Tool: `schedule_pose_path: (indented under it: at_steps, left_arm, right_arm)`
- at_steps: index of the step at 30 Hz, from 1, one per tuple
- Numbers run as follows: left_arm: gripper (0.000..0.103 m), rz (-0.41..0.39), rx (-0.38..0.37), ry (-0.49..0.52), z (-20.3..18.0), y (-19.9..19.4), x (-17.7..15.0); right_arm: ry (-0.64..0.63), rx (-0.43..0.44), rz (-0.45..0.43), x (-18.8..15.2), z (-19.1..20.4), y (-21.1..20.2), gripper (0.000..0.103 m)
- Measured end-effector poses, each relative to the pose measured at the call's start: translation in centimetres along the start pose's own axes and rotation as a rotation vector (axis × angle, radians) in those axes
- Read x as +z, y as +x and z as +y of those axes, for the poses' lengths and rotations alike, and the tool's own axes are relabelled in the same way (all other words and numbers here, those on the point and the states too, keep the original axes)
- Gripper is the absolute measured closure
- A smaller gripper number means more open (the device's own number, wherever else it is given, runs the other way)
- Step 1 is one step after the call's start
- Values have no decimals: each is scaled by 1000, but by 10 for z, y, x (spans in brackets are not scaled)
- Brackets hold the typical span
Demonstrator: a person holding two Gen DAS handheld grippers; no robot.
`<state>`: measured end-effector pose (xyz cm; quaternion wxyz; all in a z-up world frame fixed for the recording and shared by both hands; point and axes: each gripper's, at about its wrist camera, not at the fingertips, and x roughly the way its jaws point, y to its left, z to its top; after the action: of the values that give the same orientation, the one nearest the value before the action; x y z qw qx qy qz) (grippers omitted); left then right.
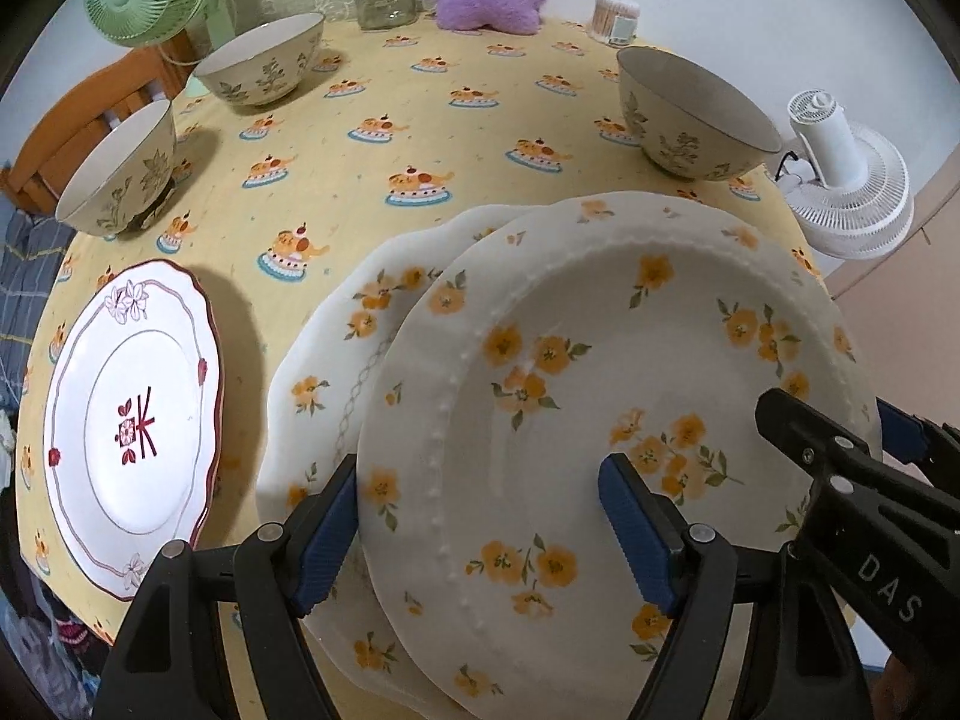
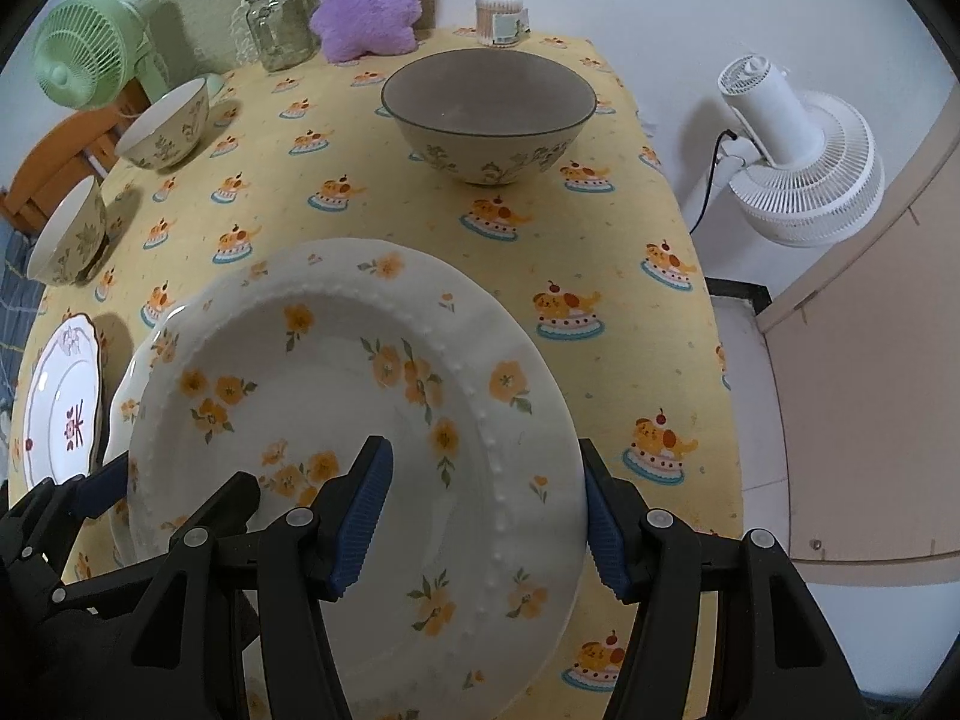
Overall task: Organize plates and bowls
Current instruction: 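Lower the deep plate onto the large flat plate and open the right tool, then withdraw the right tool from the stacked plates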
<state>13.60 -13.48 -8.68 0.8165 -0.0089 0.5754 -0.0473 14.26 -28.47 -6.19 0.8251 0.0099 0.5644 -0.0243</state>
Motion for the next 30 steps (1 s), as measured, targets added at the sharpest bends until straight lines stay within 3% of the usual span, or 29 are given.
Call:
schedule_pose_path:
  at_steps: [9, 17, 22, 25, 30]
  left_arm:
    - [23, 6, 54, -4, 1, 5, 0]
    - [23, -6, 116, 43, -6, 3, 2]
    - [21, -24, 114, 49, -2, -7, 4]
    - [20, -31, 92, 45, 3, -14, 5]
    - [20, -27, 52, 76, 1, -17, 5]
  right_arm:
    - [-9, -13, 13, -1, 2, 3, 50]
    - [-10, -9, 25, -2, 3, 3, 50]
    - [-15, -29, -25, -1, 1, -13, 50]
    - [-28, -38, -23, -1, 2, -18, 63]
    - [-18, -42, -10, 0, 7, -13, 65]
